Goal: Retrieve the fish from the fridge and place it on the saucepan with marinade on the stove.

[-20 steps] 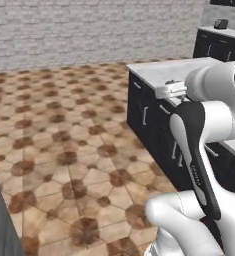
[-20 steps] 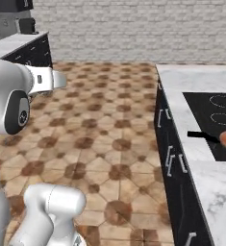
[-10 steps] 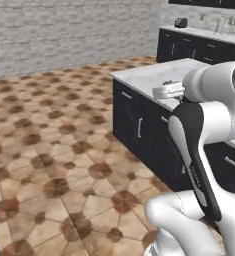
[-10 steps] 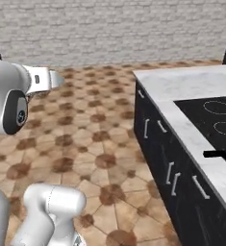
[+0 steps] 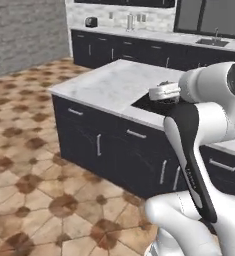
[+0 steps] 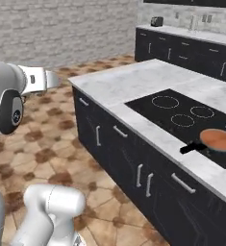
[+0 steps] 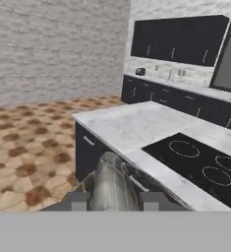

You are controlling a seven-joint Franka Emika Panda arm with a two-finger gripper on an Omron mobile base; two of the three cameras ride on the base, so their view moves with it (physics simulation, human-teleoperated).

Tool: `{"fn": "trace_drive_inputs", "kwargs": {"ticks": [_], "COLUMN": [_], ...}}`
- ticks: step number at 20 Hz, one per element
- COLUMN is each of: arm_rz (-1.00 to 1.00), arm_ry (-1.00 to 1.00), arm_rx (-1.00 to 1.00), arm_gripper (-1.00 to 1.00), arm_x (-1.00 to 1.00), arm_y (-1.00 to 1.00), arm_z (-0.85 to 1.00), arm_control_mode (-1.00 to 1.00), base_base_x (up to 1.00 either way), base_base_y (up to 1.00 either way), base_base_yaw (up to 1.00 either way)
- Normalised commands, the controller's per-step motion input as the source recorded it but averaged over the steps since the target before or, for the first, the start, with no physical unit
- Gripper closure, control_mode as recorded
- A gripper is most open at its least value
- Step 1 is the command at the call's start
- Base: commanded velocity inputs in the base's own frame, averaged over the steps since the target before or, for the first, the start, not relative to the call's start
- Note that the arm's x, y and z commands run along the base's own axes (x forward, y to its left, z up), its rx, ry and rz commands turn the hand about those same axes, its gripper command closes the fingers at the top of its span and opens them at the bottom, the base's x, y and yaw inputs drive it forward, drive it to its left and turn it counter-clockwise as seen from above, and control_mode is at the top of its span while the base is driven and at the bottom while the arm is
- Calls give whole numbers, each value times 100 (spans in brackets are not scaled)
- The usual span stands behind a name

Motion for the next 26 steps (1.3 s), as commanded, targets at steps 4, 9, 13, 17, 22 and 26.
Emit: {"fn": "trace_drive_inputs", "kwargs": {"ticks": [4, 9, 13, 17, 22, 26], "arm_rz": [0, 0, 0, 0, 0, 0], "arm_ry": [0, 0, 0, 0, 0, 0], "arm_rx": [0, 0, 0, 0, 0, 0], "arm_gripper": [100, 100, 100, 100, 100, 100], "arm_x": [0, 0, 0, 0, 0, 0], "arm_y": [0, 0, 0, 0, 0, 0], "arm_z": [0, 0, 0, 0, 0, 0], "arm_control_mode": [100, 100, 100, 100, 100, 100], "base_base_x": [59, 55, 64, 59, 47, 21], "base_base_y": [-1, 0, 0, 0, 15, 1], "base_base_yaw": [-75, -80, -78, -77, -44, -3]}}
